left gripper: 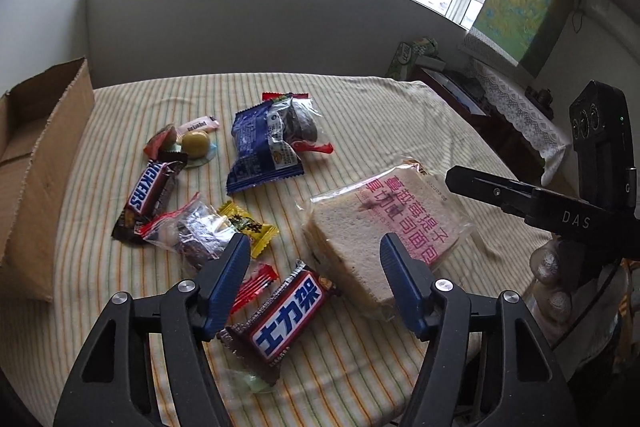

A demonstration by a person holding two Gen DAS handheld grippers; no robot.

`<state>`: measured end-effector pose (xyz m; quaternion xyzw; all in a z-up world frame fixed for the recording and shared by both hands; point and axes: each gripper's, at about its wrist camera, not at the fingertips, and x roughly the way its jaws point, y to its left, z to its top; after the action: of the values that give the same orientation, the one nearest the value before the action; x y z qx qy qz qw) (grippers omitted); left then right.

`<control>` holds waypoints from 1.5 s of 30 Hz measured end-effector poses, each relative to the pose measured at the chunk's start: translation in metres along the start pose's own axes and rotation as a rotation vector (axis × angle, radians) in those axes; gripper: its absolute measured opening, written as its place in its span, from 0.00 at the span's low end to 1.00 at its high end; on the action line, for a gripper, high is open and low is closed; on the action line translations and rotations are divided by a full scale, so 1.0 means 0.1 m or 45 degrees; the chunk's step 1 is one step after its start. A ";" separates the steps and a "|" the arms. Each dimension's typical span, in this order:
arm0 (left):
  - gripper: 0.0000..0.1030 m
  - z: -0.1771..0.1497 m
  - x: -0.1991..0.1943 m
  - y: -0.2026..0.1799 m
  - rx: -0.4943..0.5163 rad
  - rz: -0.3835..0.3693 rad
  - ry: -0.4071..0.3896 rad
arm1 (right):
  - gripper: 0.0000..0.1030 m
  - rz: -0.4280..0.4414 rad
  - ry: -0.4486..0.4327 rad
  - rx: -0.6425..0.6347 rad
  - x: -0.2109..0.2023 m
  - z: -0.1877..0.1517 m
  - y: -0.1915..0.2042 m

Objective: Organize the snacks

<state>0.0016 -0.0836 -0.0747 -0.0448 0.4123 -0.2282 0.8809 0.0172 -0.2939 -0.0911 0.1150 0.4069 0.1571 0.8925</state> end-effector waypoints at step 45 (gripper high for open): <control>0.46 0.19 -0.23 0.10 -0.009 -0.020 -0.097 | 0.33 0.154 0.049 -0.112 0.17 0.18 0.64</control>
<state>0.0068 -0.0663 -0.0488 -0.0598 0.3788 -0.2316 0.8940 0.0296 -0.2298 -0.0702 0.0969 0.4091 0.2308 0.8775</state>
